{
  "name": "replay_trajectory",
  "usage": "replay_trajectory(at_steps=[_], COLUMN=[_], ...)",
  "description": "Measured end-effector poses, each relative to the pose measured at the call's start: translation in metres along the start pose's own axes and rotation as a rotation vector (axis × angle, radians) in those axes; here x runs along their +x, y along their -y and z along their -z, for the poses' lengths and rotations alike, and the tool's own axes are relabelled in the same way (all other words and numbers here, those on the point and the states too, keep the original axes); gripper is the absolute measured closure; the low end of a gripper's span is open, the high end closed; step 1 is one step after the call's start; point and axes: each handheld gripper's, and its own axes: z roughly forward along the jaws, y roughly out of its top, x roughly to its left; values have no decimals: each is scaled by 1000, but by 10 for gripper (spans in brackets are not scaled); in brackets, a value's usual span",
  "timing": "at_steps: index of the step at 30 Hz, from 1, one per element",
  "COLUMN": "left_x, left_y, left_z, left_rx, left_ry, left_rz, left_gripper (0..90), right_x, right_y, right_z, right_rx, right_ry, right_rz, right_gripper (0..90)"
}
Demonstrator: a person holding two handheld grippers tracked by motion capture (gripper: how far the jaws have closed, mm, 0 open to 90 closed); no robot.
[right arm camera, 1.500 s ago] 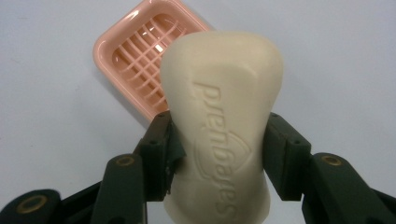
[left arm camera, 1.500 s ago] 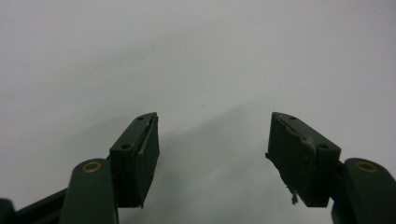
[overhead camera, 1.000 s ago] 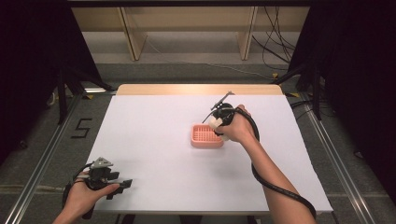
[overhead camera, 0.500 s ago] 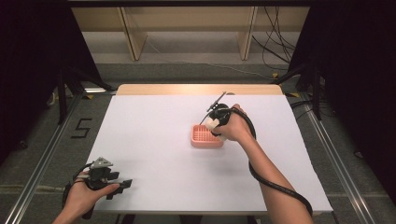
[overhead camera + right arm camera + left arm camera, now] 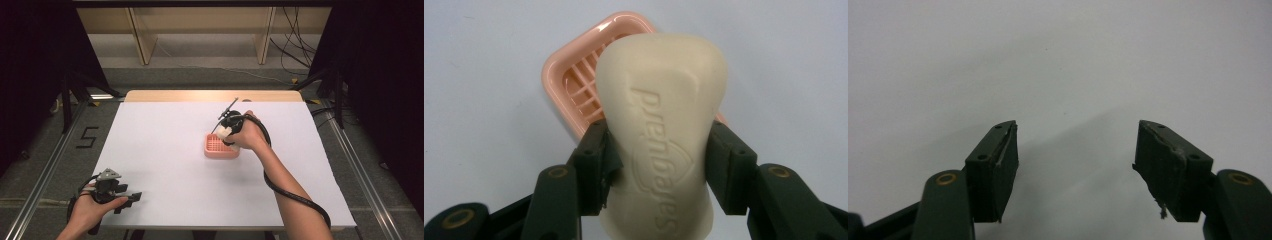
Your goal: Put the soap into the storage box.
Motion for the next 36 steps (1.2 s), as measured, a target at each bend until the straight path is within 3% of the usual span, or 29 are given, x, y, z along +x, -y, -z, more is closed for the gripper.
replay_trajectory(at_steps=[36], left_x=[0], left_y=[1], left_z=[0], left_rx=[-1], left_ry=[8], left_rz=[12], left_gripper=[334], right_x=[-2], right_y=[-14], right_z=[-16], right_rx=[1], right_ry=[-26], right_rz=[99], right_gripper=[504])
